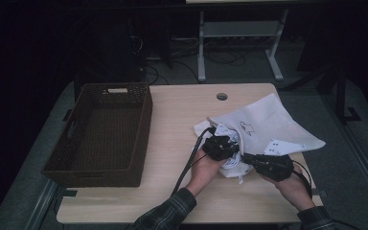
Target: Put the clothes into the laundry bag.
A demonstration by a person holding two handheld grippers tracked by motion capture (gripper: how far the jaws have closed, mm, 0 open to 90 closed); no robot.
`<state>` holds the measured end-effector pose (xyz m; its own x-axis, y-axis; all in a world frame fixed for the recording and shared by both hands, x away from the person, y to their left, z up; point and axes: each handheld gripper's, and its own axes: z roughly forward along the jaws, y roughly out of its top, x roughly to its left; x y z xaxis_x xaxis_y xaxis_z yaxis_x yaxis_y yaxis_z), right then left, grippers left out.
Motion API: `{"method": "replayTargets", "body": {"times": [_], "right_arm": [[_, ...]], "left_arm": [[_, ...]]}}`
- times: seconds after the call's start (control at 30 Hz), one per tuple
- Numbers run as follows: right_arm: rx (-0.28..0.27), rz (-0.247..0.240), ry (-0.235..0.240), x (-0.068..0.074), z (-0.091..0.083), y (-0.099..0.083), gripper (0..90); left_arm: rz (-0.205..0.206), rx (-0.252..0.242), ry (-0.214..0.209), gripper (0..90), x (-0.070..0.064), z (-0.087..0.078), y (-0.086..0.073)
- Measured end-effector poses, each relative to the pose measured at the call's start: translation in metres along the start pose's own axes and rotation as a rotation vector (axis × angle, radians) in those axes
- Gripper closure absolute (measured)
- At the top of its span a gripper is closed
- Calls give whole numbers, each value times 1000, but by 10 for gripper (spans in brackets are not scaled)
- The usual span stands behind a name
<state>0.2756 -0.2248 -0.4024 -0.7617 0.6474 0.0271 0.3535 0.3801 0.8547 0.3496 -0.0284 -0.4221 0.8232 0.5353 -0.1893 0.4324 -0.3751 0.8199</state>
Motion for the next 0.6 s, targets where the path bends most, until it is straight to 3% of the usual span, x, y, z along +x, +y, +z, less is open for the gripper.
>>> {"method": "replayTargets", "body": {"times": [0.23,0.5,0.6], "right_arm": [[-2,-6,26,4,0,1,864],[-1,-13,20,3,-1,0,863],[-1,-10,14,2,-2,-1,863]], "left_arm": [[-4,-13,7,819,1,7,1],[-10,-20,3,809,3,9,-1],[-14,-26,-16,786,4,6,-3]]}}
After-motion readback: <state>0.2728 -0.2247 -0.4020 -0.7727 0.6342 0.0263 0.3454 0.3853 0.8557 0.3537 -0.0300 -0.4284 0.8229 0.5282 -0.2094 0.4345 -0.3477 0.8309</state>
